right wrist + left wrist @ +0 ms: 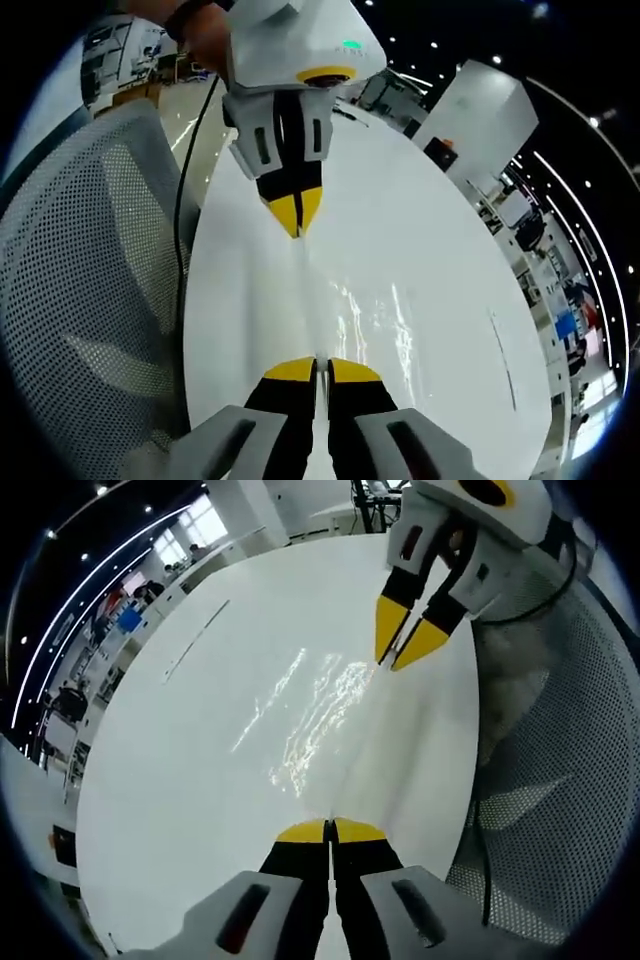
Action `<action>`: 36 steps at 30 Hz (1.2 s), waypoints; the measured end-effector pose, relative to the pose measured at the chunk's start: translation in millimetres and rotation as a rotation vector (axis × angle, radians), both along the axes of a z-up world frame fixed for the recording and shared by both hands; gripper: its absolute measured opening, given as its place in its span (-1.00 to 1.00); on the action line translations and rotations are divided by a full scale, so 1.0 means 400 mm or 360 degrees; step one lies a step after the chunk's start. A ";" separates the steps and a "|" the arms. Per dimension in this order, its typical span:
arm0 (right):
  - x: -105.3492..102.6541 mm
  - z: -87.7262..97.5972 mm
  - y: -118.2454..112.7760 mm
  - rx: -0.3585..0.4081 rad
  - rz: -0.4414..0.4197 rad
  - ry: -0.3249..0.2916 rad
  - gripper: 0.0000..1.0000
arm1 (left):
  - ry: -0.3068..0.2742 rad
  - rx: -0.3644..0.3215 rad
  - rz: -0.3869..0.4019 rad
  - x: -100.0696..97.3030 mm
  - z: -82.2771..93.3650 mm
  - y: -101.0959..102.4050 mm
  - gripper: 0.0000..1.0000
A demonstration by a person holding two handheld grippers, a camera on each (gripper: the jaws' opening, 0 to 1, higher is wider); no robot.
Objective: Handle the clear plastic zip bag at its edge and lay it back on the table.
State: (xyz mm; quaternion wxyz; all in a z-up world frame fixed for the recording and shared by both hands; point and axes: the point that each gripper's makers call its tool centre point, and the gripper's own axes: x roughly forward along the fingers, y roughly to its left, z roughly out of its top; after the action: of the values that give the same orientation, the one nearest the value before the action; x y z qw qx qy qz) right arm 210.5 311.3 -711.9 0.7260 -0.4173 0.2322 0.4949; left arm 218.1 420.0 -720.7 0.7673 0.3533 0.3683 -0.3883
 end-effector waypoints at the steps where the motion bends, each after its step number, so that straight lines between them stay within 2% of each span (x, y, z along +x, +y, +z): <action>1: 0.001 0.000 -0.003 0.0000 -0.0004 0.0003 -1.00 | 0.0002 -0.0002 0.0004 0.001 0.000 0.002 -1.00; 15: 0.007 -0.005 -0.025 -0.0005 -0.0028 0.0012 -1.00 | 0.0014 0.0005 0.0033 0.005 -0.001 0.009 -1.00; 29: 0.011 -0.005 -0.045 -0.0037 -0.0017 0.0006 -1.00 | 0.0013 0.0020 0.0068 0.008 -0.004 0.038 -1.00; 34: 0.020 -0.012 -0.077 -0.0062 -0.0081 0.0024 -1.00 | 0.0018 0.0019 0.0092 0.012 0.001 0.057 -1.00; 36: 0.022 -0.008 -0.081 -0.0012 -0.0120 0.0059 -1.00 | 0.0017 0.0000 0.0085 0.010 0.007 0.052 -1.00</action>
State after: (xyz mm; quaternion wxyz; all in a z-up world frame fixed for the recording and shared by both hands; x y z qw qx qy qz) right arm 219.2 278.9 -715.2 0.7380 -0.4018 0.2630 0.4740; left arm 222.2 440.9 -717.9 0.7755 0.3412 0.3817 -0.3694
